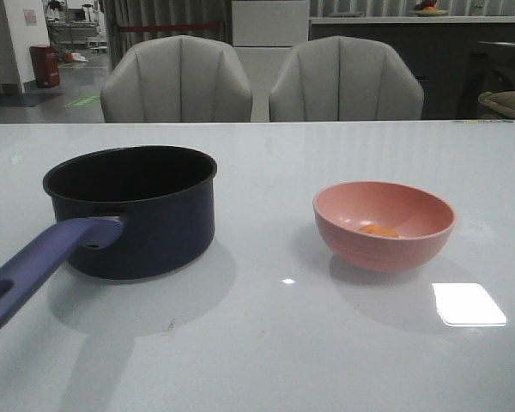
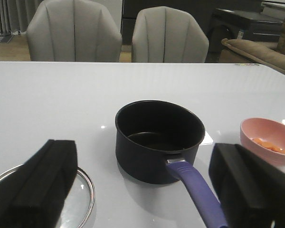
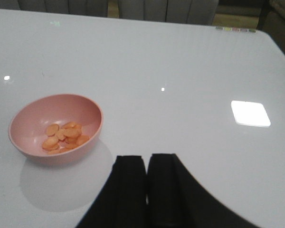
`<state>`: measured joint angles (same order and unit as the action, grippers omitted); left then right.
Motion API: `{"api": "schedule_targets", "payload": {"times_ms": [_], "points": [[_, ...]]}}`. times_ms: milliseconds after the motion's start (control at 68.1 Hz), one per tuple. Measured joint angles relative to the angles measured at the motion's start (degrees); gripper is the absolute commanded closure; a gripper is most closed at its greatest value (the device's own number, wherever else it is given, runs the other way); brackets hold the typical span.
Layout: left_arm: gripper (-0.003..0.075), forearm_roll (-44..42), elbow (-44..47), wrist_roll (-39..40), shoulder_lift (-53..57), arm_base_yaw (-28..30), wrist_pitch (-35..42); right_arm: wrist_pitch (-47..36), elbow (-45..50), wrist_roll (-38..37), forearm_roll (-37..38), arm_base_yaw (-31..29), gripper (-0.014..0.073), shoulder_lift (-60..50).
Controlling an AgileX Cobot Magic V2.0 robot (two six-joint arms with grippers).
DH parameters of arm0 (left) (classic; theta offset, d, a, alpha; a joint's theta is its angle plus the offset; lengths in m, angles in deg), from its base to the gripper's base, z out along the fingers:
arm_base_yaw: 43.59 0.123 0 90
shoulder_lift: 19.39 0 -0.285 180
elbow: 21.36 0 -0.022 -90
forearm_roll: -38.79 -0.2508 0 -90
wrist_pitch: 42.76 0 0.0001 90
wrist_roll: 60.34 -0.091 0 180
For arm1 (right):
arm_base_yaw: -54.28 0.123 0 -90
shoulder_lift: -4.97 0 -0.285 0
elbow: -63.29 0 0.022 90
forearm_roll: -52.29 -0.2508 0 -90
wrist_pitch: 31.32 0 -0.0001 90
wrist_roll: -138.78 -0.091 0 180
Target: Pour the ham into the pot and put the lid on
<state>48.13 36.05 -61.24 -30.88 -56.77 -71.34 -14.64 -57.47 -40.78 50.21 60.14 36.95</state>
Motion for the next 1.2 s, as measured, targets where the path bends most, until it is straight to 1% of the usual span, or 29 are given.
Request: {"api": "schedule_targets", "payload": {"times_ms": [29,44,88,103,118,132,147,162,176,191,206,235,294,353,470,720,838,926,984,1043,1102,1117,1161,1205], "points": [[0.0118,0.00,0.00,0.00,0.00,0.00,0.00,0.00,-0.14,0.00,-0.37,0.00,0.0393,1.54],[0.0118,0.00,0.00,0.00,0.00,0.00,0.00,0.00,-0.14,0.00,-0.51,0.00,0.0393,1.95],[0.0118,0.00,0.00,0.00,0.00,0.00,0.00,0.00,-0.88,-0.09,-1.90,0.00,0.0325,5.02],[0.0118,0.00,0.00,0.00,0.00,0.00,0.00,0.00,-1.01,-0.09,-2.12,0.00,0.0315,5.96],[0.0118,0.00,0.00,0.00,0.00,0.00,0.00,0.00,-1.40,-0.09,-2.89,0.00,0.0274,7.40],[0.0118,0.00,0.00,0.00,0.00,0.00,0.00,0.10,-1.72,-0.09,-3.16,0.00,0.0274,7.87],[0.0118,0.00,0.00,0.00,0.00,0.00,0.00,0.11,-2.18,-0.09,-4.31,0.00,0.0232,9.88],[0.0118,0.00,0.00,0.00,0.00,0.00,0.00,0.11,-2.18,-0.09,-4.31,0.00,0.0232,9.88],[0.0118,0.00,0.00,0.00,0.00,0.00,0.00,0.11,-3.05,-0.09,-5.40,0.00,0.0192,11.95],[0.0118,0.00,0.00,0.00,0.00,0.00,0.00,0.11,-3.05,-0.09,-5.40,0.00,0.0192,11.95],[0.0118,0.00,0.00,0.00,0.00,0.00,0.00,0.11,-3.81,-0.44,-6.63,0.00,0.0155,14.07],[0.0118,0.00,0.00,0.00,0.00,0.00,0.00,0.11,-4.64,-0.44,-7.52,0.00,0.0125,16.25],[0.0118,0.00,0.00,0.00,0.00,0.00,0.00,0.11,-6.42,-0.44,-8.80,0.00,0.0079,20.64],[0.0118,0.00,0.00,0.00,0.00,0.00,0.00,0.11,-8.57,-0.44,-9.61,0.00,0.0070,25.26],[0.0118,0.00,0.00,0.00,0.00,0.00,0.00,0.33,-14.18,-0.44,-10.07,0.52,0.0070,35.72],[0.0118,0.00,0.00,0.00,0.00,0.00,0.00,0.99,-28.65,-0.44,-10.19,5.97,0.0070,57.64],[0.0118,0.00,0.00,0.00,0.00,0.00,0.00,2.91,-35.33,-0.44,-10.30,6.40,0.0073,65.78],[0.0118,0.00,0.00,0.00,0.00,0.00,0.00,4.74,-39.41,-0.44,-10.30,6.40,0.0096,71.24],[0.0118,0.00,0.00,0.00,0.00,0.00,0.00,5.54,-41.47,-0.44,-10.30,6.40,0.0133,74.49],[0.0118,0.00,0.00,0.00,0.00,0.00,0.00,6.34,-43.37,-0.44,-10.42,6.40,0.0188,76.98],[0.0118,-0.07,0.00,0.00,0.00,0.00,0.00,6.71,-44.82,-0.44,-10.88,6.51,0.0270,79.11],[0.0118,-0.07,0.00,0.00,0.00,0.00,0.00,6.86,-45.12,-0.44,-11.12,6.51,0.0279,79.57],[0.0118,-0.07,0.00,0.00,0.00,0.00,0.00,7.11,-45.92,-0.44,-11.87,6.51,0.0354,80.92],[0.0118,-0.07,0.00,0.00,0.00,0.00,0.00,7.51,-46.68,-0.44,-12.64,6.51,0.0395,81.76]]}}
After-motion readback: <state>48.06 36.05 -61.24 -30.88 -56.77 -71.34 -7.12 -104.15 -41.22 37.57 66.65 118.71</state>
